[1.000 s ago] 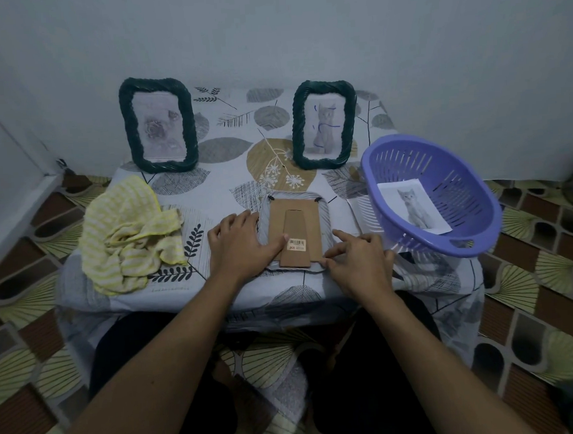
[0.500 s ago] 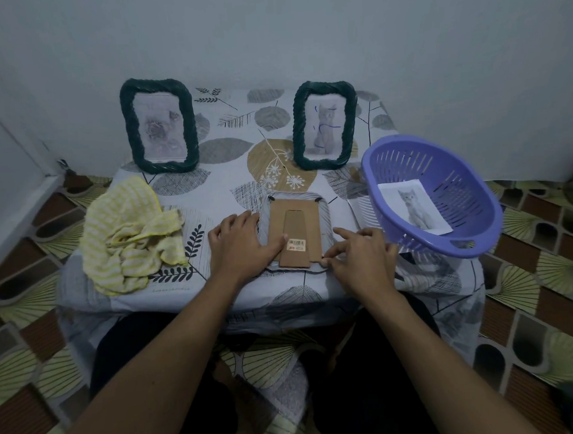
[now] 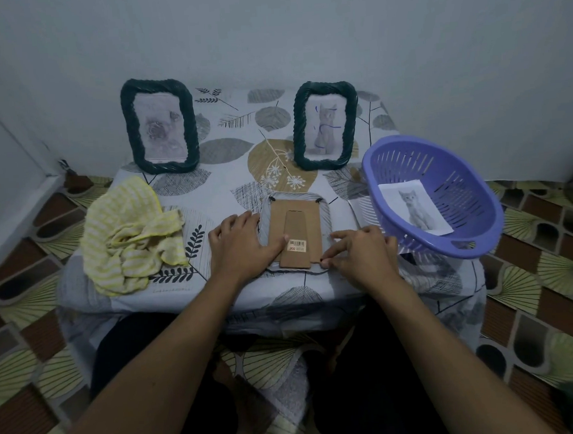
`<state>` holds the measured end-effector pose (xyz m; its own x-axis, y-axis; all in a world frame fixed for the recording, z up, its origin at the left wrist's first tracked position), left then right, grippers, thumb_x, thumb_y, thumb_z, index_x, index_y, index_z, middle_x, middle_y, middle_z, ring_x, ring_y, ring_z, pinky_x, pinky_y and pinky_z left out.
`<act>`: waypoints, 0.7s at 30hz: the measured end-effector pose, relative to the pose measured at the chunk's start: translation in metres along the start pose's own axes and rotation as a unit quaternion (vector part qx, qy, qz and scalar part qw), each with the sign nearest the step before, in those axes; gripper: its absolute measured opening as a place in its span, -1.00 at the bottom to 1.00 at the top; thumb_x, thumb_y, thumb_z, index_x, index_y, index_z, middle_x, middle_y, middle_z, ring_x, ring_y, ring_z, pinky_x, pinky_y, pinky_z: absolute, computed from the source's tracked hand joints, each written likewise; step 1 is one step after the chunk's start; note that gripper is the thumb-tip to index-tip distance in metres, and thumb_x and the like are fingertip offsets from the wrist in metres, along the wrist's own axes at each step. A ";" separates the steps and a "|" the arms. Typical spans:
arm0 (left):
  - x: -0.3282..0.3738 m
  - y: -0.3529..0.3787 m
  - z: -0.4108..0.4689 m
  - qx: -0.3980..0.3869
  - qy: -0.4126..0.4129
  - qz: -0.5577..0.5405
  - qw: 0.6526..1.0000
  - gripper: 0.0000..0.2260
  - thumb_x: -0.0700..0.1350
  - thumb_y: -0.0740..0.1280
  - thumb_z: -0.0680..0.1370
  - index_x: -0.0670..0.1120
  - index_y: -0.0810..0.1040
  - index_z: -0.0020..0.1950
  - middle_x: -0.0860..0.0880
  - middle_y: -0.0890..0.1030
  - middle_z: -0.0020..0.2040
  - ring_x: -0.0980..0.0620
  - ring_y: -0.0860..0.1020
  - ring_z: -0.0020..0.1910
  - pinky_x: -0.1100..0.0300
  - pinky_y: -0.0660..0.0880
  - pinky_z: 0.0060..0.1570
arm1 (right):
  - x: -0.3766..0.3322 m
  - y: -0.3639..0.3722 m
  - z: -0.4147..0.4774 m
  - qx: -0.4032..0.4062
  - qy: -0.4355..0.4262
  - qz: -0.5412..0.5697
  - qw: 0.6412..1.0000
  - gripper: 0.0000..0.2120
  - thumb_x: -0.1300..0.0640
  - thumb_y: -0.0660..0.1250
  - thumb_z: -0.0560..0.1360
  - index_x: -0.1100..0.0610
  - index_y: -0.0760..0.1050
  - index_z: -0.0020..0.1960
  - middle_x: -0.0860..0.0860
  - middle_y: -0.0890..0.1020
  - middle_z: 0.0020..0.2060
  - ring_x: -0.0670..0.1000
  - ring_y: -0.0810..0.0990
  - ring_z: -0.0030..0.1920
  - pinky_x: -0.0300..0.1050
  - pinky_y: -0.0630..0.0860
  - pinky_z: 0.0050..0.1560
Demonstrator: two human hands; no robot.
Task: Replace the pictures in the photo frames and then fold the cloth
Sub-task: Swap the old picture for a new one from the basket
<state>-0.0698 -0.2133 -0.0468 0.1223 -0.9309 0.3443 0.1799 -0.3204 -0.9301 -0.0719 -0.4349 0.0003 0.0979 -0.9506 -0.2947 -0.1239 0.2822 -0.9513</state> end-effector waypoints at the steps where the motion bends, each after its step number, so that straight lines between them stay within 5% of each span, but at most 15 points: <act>1: 0.000 0.000 0.000 0.000 0.001 -0.002 1.000 -0.22 0.49 0.08 0.43 0.02 0.35 0.47 0.01 0.36 0.50 -0.09 0.25 0.47 -0.09 0.16 0.34 | 0.004 0.001 0.004 -0.015 0.015 0.067 0.998 -0.93 -0.13 0.51 0.40 -0.19 0.70 -0.13 -0.23 0.63 0.19 -0.02 0.48 0.27 -0.02 0.29 0.24; 4: -0.001 0.001 0.001 -0.004 0.001 -0.007 1.000 -0.22 0.50 0.07 0.43 0.02 0.34 0.48 0.01 0.36 0.51 -0.09 0.24 0.48 -0.09 0.15 0.34 | 0.011 0.002 0.012 0.024 0.042 0.244 0.968 -0.96 0.03 0.47 0.49 -0.03 0.67 -0.08 -0.05 0.71 -0.02 0.03 0.65 -0.04 -0.13 0.51 0.00; 8: 0.000 0.000 0.000 0.002 0.000 -0.025 1.000 -0.28 0.48 0.16 0.44 0.02 0.39 0.42 0.02 0.42 0.44 -0.08 0.28 0.44 -0.07 0.16 0.32 | 0.007 0.006 0.020 0.045 0.019 0.264 0.963 -0.82 0.18 0.31 0.59 0.03 0.63 0.12 -0.05 0.64 -0.02 0.02 0.61 -0.01 -0.24 0.33 -0.12; 14: 0.000 -0.002 -0.001 0.023 -0.026 -0.070 0.997 -0.42 0.48 0.24 0.38 0.03 0.41 0.11 0.04 0.51 0.15 -0.03 0.43 0.22 -0.04 0.25 0.21 | -0.010 0.025 0.032 0.036 0.015 0.280 0.959 -0.81 0.16 0.36 0.54 -0.01 0.62 0.12 0.07 0.49 0.24 0.03 0.52 0.22 -0.19 0.42 0.20; 21: -0.003 -0.003 -0.004 -0.014 -0.026 -0.101 0.994 -0.43 0.48 0.21 0.40 0.02 0.40 0.08 0.05 0.49 0.10 -0.02 0.43 0.16 0.01 0.23 0.17 | -0.023 0.026 0.027 0.013 0.015 0.240 0.971 -0.73 0.08 0.45 0.50 -0.07 0.62 0.19 0.09 0.32 0.30 0.11 0.40 0.32 -0.08 0.35 0.40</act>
<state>-0.0743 -0.2099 -0.0454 0.1370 -0.8370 0.5297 0.1796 -0.5049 -0.8443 -0.0509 -0.4019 -0.0197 0.0070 -0.7125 -0.7016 -0.1232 0.6957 -0.7077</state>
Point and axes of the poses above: each hand's wrist, its own z-axis towards the middle knuckle, its own y-axis out of the palm, x = y × z, the point moved 2 cm from there along z, towards the middle knuckle
